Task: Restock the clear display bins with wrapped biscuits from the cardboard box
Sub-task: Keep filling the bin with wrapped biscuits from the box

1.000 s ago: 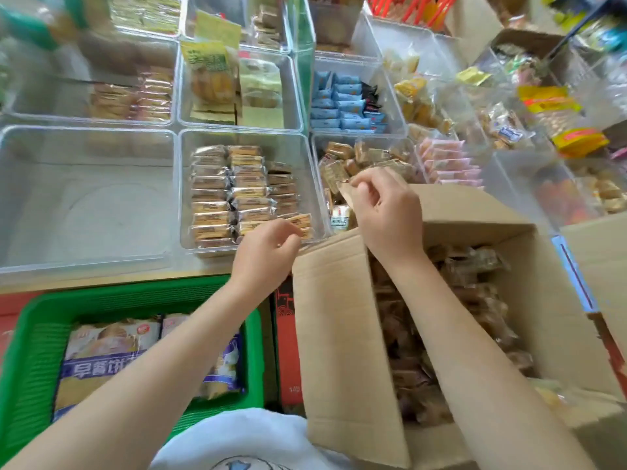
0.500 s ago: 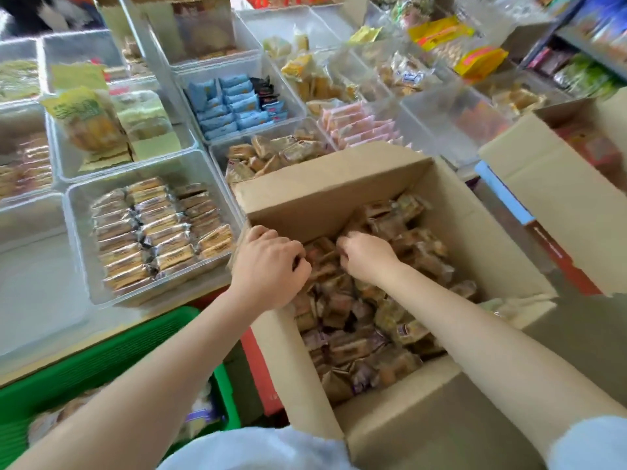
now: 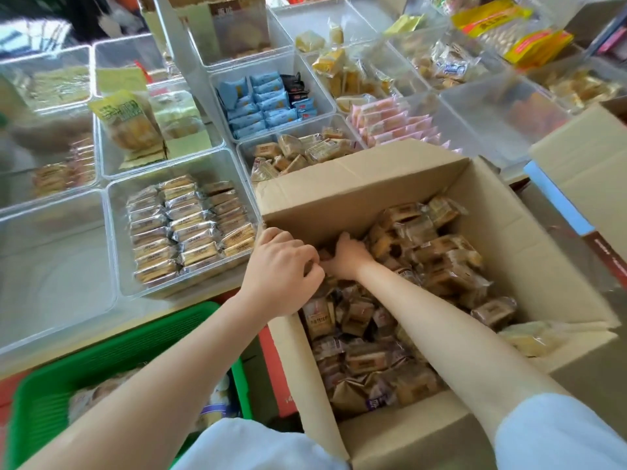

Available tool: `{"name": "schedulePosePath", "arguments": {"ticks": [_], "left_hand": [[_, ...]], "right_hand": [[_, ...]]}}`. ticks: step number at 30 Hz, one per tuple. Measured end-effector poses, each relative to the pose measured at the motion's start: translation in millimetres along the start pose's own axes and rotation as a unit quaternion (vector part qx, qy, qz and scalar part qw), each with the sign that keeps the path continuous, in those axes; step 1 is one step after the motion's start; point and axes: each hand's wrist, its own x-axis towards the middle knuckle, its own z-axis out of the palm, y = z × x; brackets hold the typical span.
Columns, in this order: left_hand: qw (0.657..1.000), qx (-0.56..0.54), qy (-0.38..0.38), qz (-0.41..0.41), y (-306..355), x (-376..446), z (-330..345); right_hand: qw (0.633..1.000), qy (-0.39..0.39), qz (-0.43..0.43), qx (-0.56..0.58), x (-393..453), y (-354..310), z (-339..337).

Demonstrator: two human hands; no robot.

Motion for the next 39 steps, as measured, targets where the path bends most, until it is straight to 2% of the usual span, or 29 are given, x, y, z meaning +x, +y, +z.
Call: {"name": "schedulePosePath", "arguments": {"ticks": [2,4,7,9,11,12,13,15,17,19,22,24,25,26,28,29,31,33,36,39], "left_hand": [[1.000,-0.022,0.006,-0.012,1,-2,1],[0.997,-0.068,0.005,-0.046,2,-4,0],[0.969,-0.209,-0.017,-0.130,9,-8,-14],[0.918,-0.366,-0.040,-0.149,13,-10,-30],[0.832,-0.528,-0.076,-0.152,11,-12,-46],[0.800,-0.574,-0.093,-0.151,8,-12,-54],[0.781,-0.598,-0.102,-0.147,1,-12,-61],[0.766,-0.618,-0.081,-0.156,-15,-14,-73],[0.776,-0.600,-0.032,-0.191,-41,-16,-80],[0.786,-0.575,-0.005,-0.227,-71,-22,-83],[0.761,-0.592,0.006,-0.266,-111,-31,-83],[0.764,-0.579,0.028,-0.284,-134,-39,-76],[0.785,-0.547,0.043,-0.289,-148,-44,-67],[0.820,-0.485,0.048,-0.299,-162,-49,-55],[0.892,-0.308,0.004,-0.331,-191,-61,-26],[0.906,-0.242,-0.024,-0.346,-201,-69,-11],[0.915,-0.188,-0.064,-0.351,-215,-84,17],[0.928,-0.158,-0.099,-0.323,-220,-100,39],[0.942,-0.106,-0.110,-0.299,-221,-113,55],[0.939,-0.114,-0.105,-0.307,-220,-110,56]], "right_hand": [[0.997,-0.004,-0.043,0.063,-25,-2,-24],[0.987,0.025,-0.102,0.124,-59,-4,-49],[0.961,0.100,-0.182,0.182,-110,-8,-74],[0.944,0.168,-0.204,0.198,-127,-17,-84],[0.933,0.220,-0.216,0.186,-132,-34,-87],[0.929,0.235,-0.224,0.176,-131,-44,-88],[0.926,0.241,-0.234,0.173,-130,-56,-87],[0.919,0.227,-0.255,0.195,-125,-78,-85],[0.922,0.188,-0.277,0.195,-116,-99,-85],[0.932,0.141,-0.307,0.135,-105,-122,-87],[0.938,0.047,-0.337,0.068,-84,-160,-89],[0.941,0.006,-0.338,0.018,-67,-186,-87],[0.941,0.002,-0.337,-0.011,-58,-198,-84],[0.941,0.008,-0.336,-0.041,-47,-209,-80],[0.932,0.060,-0.337,-0.124,-21,-227,-69],[0.920,0.092,-0.336,-0.179,-7,-234,-62],[0.889,0.140,-0.330,-0.284,17,-247,-46],[0.859,0.149,-0.314,-0.377,34,-256,-28],[0.819,0.118,-0.299,-0.475,50,-261,-2],[0.817,0.055,-0.278,-0.503,62,-257,18]]}}
